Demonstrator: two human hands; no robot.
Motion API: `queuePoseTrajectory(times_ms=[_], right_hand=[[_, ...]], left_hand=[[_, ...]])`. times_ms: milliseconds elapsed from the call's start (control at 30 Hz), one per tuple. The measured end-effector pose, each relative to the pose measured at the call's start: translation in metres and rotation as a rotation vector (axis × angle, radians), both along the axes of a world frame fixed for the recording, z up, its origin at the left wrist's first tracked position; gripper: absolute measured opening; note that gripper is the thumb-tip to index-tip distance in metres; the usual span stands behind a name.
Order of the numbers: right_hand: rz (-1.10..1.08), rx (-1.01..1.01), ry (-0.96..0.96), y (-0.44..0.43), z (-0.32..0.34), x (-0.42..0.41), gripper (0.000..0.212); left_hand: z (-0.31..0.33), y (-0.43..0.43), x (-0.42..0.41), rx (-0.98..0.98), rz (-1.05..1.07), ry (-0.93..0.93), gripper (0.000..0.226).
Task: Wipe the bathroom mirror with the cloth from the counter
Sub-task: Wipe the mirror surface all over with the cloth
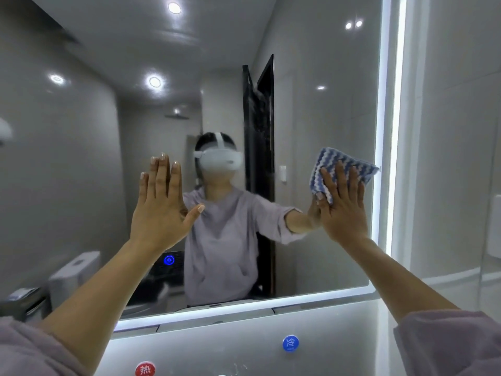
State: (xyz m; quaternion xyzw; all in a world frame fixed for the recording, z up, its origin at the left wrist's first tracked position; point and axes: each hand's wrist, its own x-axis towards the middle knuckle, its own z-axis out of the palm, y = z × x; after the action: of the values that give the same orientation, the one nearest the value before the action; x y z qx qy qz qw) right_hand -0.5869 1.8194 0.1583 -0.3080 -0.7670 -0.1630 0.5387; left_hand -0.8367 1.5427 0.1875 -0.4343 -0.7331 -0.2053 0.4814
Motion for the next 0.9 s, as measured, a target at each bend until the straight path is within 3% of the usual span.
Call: queuePoseTrajectory(times_ms=[300,600,900], right_hand=[[-0.034,-0.039,0.102,-0.014,-0.006,-0.022,0.059],[0.090,0.294,-0.065,-0.079,0.008,-0.079,0.065],[0.108,0.253,-0.274,-0.129,0.026,-0.120,0.057]], left_hand=[[-0.003,0.004,-0.004,0.019,-0.007,0.013,0.094],[-0.004,0.005,-0.007,0.018,-0.033,0.020,0.094],[-0.004,0.004,-0.007,0.015,-0.024,0.015,0.093]])
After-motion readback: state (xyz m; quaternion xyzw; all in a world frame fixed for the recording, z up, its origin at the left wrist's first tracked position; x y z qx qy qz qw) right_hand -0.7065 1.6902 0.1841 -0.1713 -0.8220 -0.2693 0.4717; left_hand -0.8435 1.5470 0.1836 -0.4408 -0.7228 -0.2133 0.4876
